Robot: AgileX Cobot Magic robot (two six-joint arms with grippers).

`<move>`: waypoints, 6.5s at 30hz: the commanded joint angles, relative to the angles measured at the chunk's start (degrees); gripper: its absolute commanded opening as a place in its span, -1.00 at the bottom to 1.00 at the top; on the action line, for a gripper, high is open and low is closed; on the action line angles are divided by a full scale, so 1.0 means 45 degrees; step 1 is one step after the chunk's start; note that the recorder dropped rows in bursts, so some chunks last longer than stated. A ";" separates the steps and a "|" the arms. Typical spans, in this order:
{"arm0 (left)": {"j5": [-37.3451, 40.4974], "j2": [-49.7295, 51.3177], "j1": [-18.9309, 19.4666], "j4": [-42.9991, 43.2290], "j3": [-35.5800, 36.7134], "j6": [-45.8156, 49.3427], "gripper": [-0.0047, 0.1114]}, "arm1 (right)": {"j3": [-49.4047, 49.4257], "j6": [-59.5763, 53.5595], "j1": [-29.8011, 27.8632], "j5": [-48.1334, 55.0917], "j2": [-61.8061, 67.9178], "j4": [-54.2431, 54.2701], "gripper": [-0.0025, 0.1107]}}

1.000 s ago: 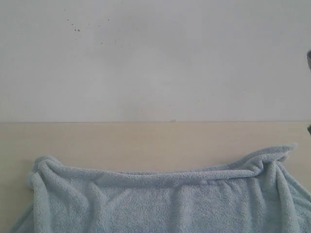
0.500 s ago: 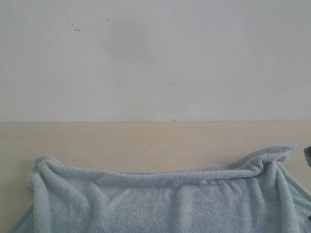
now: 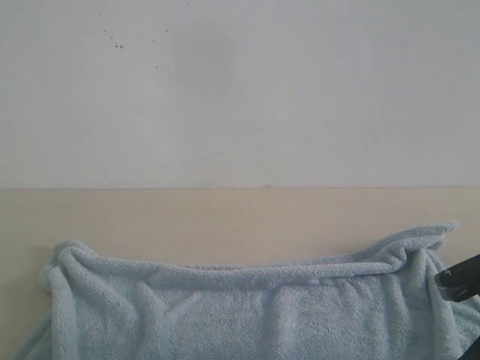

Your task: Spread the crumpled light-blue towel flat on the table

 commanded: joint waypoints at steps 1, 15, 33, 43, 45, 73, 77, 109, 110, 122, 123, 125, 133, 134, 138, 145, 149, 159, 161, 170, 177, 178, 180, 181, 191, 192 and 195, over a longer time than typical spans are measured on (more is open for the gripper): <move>-0.0312 -0.0079 0.0007 -0.0165 0.0064 -0.0032 -0.85 | 0.0069 0.1139 -0.0162 -0.0152 -0.0035 -0.1234 -0.96; -0.0428 -0.0079 0.0007 -0.0186 0.0064 -0.0032 -0.85 | -0.0464 -0.0698 -0.1182 -0.0813 0.0500 0.0582 -0.96; -0.0400 -0.0079 0.0007 -0.0186 0.0064 -0.0032 -0.85 | 0.0599 0.0679 -0.1182 0.3298 0.0726 0.1891 -0.96; -0.0418 -0.0079 0.0007 -0.0694 0.0064 0.0040 -0.85 | 0.1982 0.0003 -0.1182 0.2332 -0.3304 0.2482 -0.96; -0.0221 -0.0079 0.0007 -0.0749 0.0064 0.0105 -0.85 | 0.1891 -0.0921 -0.1182 0.1781 -0.3805 0.2907 -0.96; -0.0667 0.7299 0.0007 -0.2936 0.0064 0.2922 -0.85 | 0.1699 -0.5462 -0.1182 0.0257 -0.6392 0.8838 -0.96; -0.1063 0.8660 0.0007 -0.2688 0.0169 0.2922 -0.85 | 0.1699 -0.5487 -0.1182 0.0203 -0.6392 0.8912 -0.96; -0.0421 0.4265 0.0007 0.2372 0.1454 -0.2682 -0.85 | 0.1699 -0.6241 -0.1182 0.0179 -0.6392 0.9471 -0.96; -0.0790 0.4483 0.0007 0.3006 0.1454 -0.3179 -0.85 | 0.1699 -0.6404 -0.1182 0.0328 -0.6392 0.9471 -0.96; -0.4566 0.9219 0.0763 1.0009 -0.0776 -1.0079 -0.85 | 0.1699 -0.6524 -0.1182 0.0723 -0.6392 0.9629 -0.96; -0.4621 0.9587 0.0763 1.0028 -0.0973 -1.0079 -0.85 | 0.1699 -0.6524 -0.1182 0.0695 -0.6392 0.9629 -0.96; -0.4622 1.0477 0.0763 1.0349 -0.1510 -1.0079 -0.85 | 0.1699 -0.6524 -0.1182 0.0643 -0.6392 0.9629 -0.96; -0.4669 1.2101 0.0763 1.0721 -0.3490 -1.0079 -0.85 | 0.1699 -0.6524 -0.1182 0.0028 -0.6392 0.9629 -0.96; -0.4935 1.2138 0.0763 1.0721 -0.3648 -1.0079 -0.85 | 0.1699 -0.6524 -0.1182 -0.0056 -0.6392 0.9629 -0.96; -0.6258 1.2407 0.0763 1.0327 -0.3787 -1.0079 -0.85 | 0.1699 -0.6524 -0.1182 -0.0375 -0.6392 0.9629 -0.96; -0.7758 1.3326 0.0218 1.0066 -0.3787 -0.9967 -0.85 | 0.1699 -0.6524 -0.1182 -0.0481 -0.6392 0.9629 -0.96; -0.8491 1.3727 -0.0249 1.0095 -0.3810 -0.9967 -0.85 | 0.1699 -0.6524 -0.1182 -0.0481 -0.6392 0.9629 -0.96; -0.6627 1.2790 -0.0190 1.0294 -0.4319 -0.9757 -0.85 | 0.1699 -0.6524 -0.1182 -0.0540 -0.6392 0.9652 -0.96; -0.6655 1.2464 0.0080 1.0270 -0.4359 -0.9757 -0.85 | 0.1699 -0.6524 -0.1182 -0.0563 -0.6392 0.9673 -0.96; -0.7501 1.2146 0.1112 1.0273 -0.4706 -0.9757 -0.85 | 0.1699 -0.6524 -0.1182 -0.0614 -0.6392 0.9673 -0.96; -0.7680 1.2554 0.1373 1.0512 -0.5002 -0.9729 -0.85 | 0.1699 -0.6524 -0.1182 -0.0567 -0.6392 0.9673 -0.96; -0.7683 1.2635 0.1373 1.0543 -0.5002 -0.9729 -0.85 | 0.1699 -0.6524 -0.1182 -0.0538 -0.6392 0.9673 -0.96; -0.7654 1.2873 0.1373 1.0543 -0.5002 -0.9729 -0.85 | 0.1699 -0.6524 -0.1182 -0.0504 -0.6392 0.9673 -0.96; -0.7654 1.2994 0.1373 1.0543 -0.5002 -0.9729 -0.85 | 0.1699 -0.6524 -0.1182 -0.0504 -0.6392 0.9673 -0.96; -0.6160 1.3572 0.1813 1.0774 -0.5002 -0.9729 -0.85 | 0.1699 -0.6524 -0.1182 -0.0467 -0.6392 0.9673 -0.96; -0.5742 1.3572 0.1954 1.0774 -0.5002 -0.9729 -0.85 | 0.1699 -0.6524 -0.1182 -0.0467 -0.6392 0.9673 -0.96; -0.5000 1.3572 0.2610 1.0774 -0.5002 -0.9929 -0.85 | 0.1699 -0.6524 -0.1182 -0.0473 -0.6392 0.9769 -0.96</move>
